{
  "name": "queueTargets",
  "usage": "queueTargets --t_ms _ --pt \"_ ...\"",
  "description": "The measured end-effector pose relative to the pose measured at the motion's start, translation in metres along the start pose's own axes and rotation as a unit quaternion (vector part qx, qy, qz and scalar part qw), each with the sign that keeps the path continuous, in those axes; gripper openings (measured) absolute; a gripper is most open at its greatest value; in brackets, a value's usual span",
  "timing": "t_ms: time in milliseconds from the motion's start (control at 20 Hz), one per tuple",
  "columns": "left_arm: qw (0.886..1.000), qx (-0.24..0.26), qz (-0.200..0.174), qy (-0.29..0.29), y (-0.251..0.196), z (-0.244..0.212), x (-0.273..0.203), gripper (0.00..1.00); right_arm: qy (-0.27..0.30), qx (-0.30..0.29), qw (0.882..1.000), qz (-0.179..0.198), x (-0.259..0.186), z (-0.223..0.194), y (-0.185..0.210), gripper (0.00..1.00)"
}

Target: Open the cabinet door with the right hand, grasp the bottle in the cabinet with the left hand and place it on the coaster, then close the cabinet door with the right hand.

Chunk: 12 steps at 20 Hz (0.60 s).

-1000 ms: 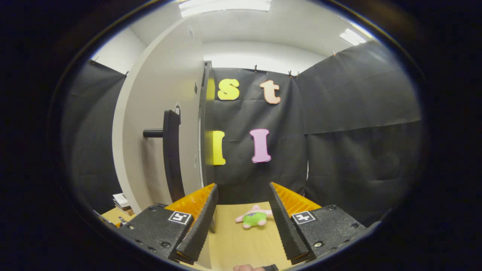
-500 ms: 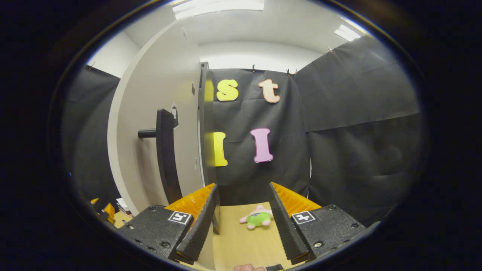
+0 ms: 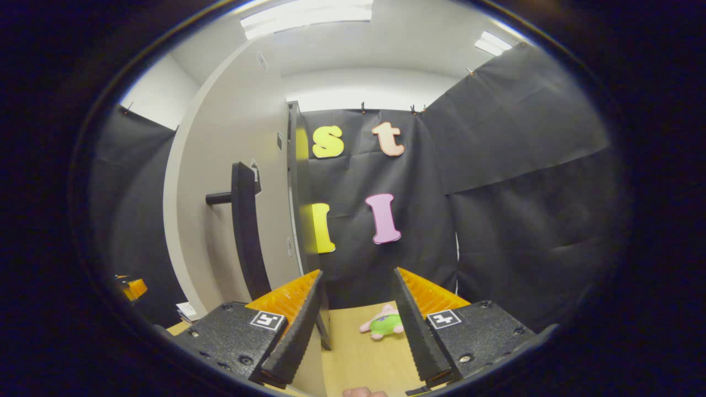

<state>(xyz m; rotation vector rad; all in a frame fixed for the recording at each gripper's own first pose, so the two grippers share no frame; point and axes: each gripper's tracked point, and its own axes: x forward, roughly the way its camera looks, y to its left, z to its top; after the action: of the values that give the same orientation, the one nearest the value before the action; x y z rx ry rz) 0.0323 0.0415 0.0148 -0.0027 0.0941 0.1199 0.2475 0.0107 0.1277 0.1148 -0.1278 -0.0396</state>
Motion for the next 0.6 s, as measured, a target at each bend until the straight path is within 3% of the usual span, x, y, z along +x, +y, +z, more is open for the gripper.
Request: queueTargets --t_ms 300,600 --pt "1.000 0.020 -0.007 0.000 -0.003 -0.008 -0.007 0.95 0.008 -0.016 0.999 0.032 -0.004 -0.002 0.026 0.80" --pt "0.999 0.031 0.001 -0.008 0.005 -0.008 -0.010 0.95 0.028 -0.010 0.993 0.114 -0.007 -0.016 0.097 0.80"
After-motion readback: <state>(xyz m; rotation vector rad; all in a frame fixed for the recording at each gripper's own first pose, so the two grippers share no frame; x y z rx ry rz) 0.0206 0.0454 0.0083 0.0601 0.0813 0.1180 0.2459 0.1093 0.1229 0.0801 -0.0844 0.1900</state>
